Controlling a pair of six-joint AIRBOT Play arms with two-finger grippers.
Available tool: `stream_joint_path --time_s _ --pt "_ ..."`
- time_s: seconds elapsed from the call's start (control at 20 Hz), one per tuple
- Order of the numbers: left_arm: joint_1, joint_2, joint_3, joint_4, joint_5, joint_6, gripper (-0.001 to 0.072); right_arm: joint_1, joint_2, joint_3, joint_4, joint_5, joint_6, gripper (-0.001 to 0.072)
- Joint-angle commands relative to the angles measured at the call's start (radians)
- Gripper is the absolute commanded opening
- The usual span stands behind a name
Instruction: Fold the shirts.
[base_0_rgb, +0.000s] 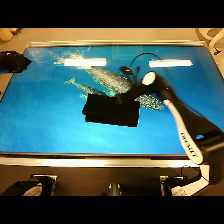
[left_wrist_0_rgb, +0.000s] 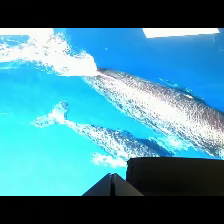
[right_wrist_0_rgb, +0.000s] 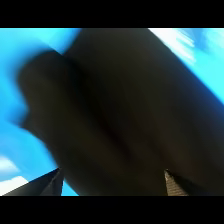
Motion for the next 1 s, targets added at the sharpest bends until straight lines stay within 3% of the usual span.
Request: stream_joint_path --time_s 0.0,0.15,0.35,0.55,0.65,0.7,0.75,0.85,0.95 --pt "0.002 0.005 -0.036 0.003 -0.005 0.008 0.0025 -0.194 0.053 -0.005 -0.336 0.283 0.05 0.0676" --pt "0.002 0.005 -0.047 0.003 -0.004 0.008 0.0025 -0.299 0.05 -0.118 -0.202 0.256 0.086 0.0676" --pt "0.002 0.005 -0.047 0.002 -0.006 0.004 0.0025 -0.266 0.014 -0.282 0.072 0.043 0.082 0.0675" --pt "0.002 0.005 -0.047 0.002 -0.006 0.004 0.0025 -0.228 -0.062 -0.293 0.307 -0.032 0.051 0.0659" --pt "0.002 0.005 -0.047 0.002 -0.006 -0.002 0.0025 -0.208 -0.073 -0.293 0.404 -0.069 -0.01 0.0498" --pt "0.002 0.005 -0.047 0.002 -0.006 -0.01 0.0025 -0.21 -0.071 -0.289 0.447 -0.075 -0.058 0.0144" --pt "0.002 0.004 -0.047 0.002 -0.006 -0.014 0.0025 -0.222 -0.069 -0.275 0.486 -0.078 -0.068 0.0015" --pt "0.002 0.004 -0.048 0.002 -0.007 -0.014 0.0025 -0.279 -0.061 -0.214 0.551 -0.056 -0.179 0.0016" --pt "0.002 0.003 -0.048 0.002 -0.007 -0.014 0.0025 -0.375 -0.055 -0.129 0.551 -0.015 -0.183 0.0017"
